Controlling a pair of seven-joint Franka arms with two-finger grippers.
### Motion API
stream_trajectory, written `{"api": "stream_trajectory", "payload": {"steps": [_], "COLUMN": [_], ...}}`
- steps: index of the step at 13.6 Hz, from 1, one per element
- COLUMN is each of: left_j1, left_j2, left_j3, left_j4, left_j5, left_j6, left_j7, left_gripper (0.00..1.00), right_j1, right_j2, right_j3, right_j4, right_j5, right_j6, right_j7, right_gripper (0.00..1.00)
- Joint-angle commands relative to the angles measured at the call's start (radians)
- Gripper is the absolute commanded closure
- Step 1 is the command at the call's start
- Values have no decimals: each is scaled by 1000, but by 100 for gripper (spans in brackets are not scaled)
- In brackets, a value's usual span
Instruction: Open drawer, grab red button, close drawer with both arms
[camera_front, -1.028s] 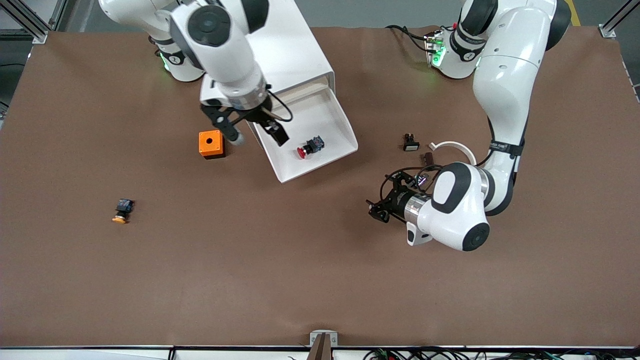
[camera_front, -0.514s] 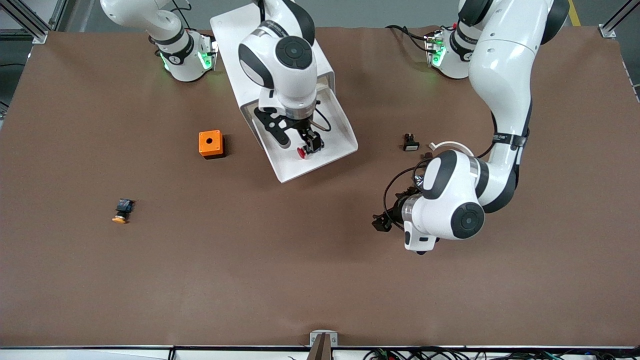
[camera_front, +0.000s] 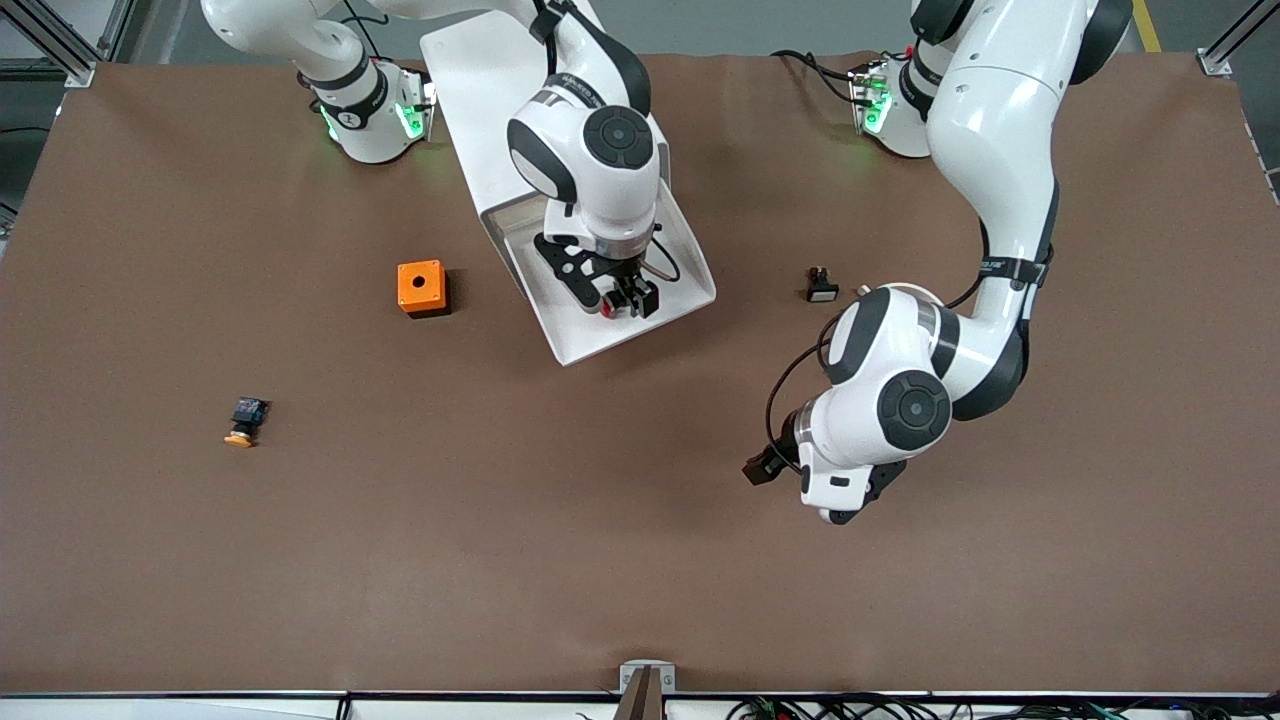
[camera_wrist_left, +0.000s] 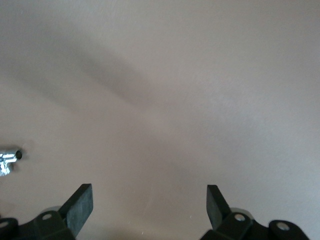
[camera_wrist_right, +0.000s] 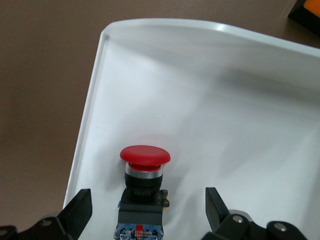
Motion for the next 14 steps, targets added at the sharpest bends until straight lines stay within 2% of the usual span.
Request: {"api": "stream_trajectory", "payload": {"steps": [1,5,14], "left_j1": [-2,-4,-19], "left_j2": [-19,-34,-42], "left_j3": [4,4,-2], "left_j4": [-22,-23,-25], "left_j5": [32,37,127], "left_j6": [52,52,54], "left_j7": [16,16,3], "left_gripper": [0,0,0], "right_j1": [15,28,30], "right_j2": [19,28,45], "right_j3": [-11,-10,-10], "right_j4": [34,34,63], "right_j5": [-18,-10,-6], "right_j6": [-7,-7,-7], "right_j7": [26,27,27], "right_gripper": [0,0,0]}}
